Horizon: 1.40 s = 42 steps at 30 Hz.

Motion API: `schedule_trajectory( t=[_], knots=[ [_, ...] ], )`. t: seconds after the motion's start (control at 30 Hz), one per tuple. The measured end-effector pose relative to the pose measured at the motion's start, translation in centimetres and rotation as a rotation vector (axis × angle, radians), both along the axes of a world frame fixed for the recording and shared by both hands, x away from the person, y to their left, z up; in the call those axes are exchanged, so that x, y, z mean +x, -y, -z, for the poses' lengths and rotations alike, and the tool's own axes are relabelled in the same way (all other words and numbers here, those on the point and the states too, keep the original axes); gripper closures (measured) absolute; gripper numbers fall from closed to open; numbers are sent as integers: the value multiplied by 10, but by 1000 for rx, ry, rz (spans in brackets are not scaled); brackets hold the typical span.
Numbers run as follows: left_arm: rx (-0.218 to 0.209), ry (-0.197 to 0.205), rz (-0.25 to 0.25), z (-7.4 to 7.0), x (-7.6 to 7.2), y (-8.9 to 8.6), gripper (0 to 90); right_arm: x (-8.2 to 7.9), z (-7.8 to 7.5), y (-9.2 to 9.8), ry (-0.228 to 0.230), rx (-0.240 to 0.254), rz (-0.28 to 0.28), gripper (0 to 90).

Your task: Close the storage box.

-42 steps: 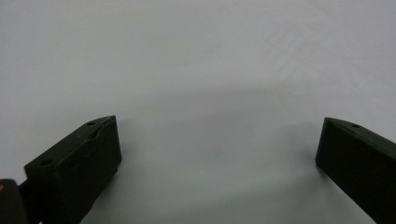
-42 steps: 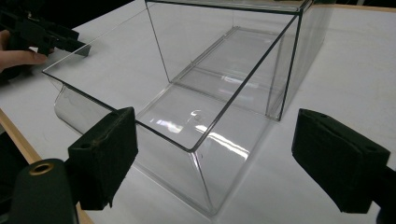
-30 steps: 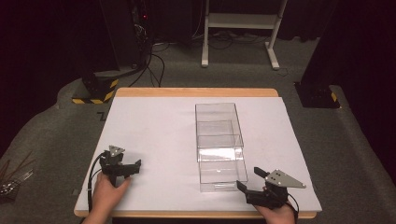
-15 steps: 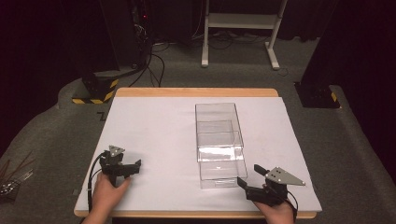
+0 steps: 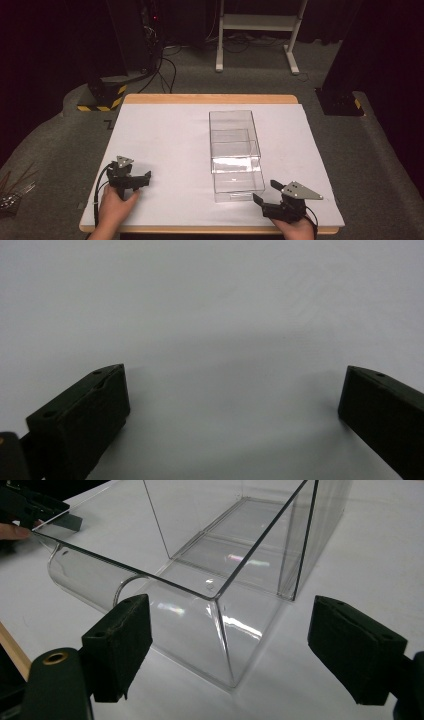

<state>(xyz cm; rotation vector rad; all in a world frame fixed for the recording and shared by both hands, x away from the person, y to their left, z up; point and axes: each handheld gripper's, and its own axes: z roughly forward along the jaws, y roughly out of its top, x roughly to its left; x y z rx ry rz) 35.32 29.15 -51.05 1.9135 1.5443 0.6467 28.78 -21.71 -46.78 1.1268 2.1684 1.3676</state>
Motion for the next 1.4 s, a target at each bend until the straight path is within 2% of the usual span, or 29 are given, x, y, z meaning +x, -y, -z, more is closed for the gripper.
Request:
schedule_trajectory(
  t=[0.7, 1.4],
  knots=[
    [0, 0, 0, 0, 0, 0, 3, 7, 1, -11, 10, -5, -1, 181],
    [0, 0, 0, 0, 0, 0, 3, 22, 2, -11, 14, -10, 35, 183]
  ],
)
